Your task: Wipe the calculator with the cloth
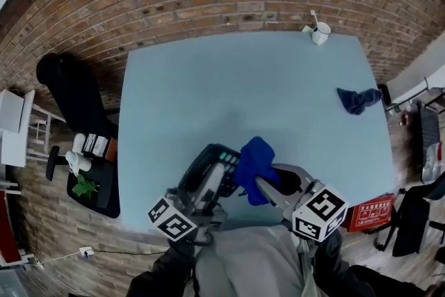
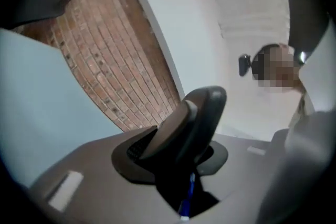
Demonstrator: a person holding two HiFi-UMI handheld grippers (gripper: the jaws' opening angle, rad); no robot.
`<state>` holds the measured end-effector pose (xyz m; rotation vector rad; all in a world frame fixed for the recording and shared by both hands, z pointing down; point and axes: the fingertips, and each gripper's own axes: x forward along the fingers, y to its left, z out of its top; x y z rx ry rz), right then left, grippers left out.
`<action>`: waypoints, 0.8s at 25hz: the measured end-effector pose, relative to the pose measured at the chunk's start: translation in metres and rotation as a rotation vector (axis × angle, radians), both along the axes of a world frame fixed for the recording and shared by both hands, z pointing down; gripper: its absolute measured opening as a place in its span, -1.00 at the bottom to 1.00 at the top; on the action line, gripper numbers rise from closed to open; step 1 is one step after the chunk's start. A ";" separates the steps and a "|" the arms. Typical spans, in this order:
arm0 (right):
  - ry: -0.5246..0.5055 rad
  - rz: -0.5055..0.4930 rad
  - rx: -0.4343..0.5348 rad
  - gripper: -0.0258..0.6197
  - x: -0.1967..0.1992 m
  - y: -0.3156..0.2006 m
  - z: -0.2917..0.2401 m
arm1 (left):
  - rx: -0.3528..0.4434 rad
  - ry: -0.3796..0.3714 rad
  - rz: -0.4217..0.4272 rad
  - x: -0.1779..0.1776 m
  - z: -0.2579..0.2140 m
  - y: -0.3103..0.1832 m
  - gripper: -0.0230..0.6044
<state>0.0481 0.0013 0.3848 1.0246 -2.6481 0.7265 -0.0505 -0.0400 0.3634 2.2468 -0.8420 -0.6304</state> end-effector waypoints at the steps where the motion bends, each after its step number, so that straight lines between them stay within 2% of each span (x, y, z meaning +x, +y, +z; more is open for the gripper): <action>1: -0.015 -0.034 -0.023 -0.63 -0.008 0.011 0.006 | -0.033 0.041 -0.019 -0.006 0.002 -0.005 -0.48; 4: -0.016 -0.173 -0.064 -0.63 -0.044 0.048 0.020 | -0.123 0.147 -0.054 -0.010 0.012 -0.014 -0.47; 6: 0.014 -0.215 -0.053 -0.63 -0.061 0.060 0.027 | -0.157 0.185 -0.044 -0.005 0.016 -0.014 -0.47; 9: -0.008 -0.135 -0.024 -0.63 -0.045 0.048 0.026 | -0.162 0.167 -0.005 0.007 0.016 -0.008 -0.47; 11: -0.058 -0.033 -0.007 -0.63 -0.016 0.031 0.017 | -0.178 0.167 0.023 0.011 0.019 -0.005 -0.47; 14: -0.043 0.103 0.036 -0.63 0.020 0.004 0.010 | -0.223 0.200 0.064 0.011 0.027 -0.001 -0.47; 16: -0.039 0.124 0.032 -0.63 0.024 -0.003 0.009 | -0.249 0.257 0.083 0.011 0.030 0.002 -0.47; 20: -0.064 0.059 -0.005 -0.63 0.003 0.010 0.016 | -0.287 0.357 0.069 0.000 0.032 0.000 -0.47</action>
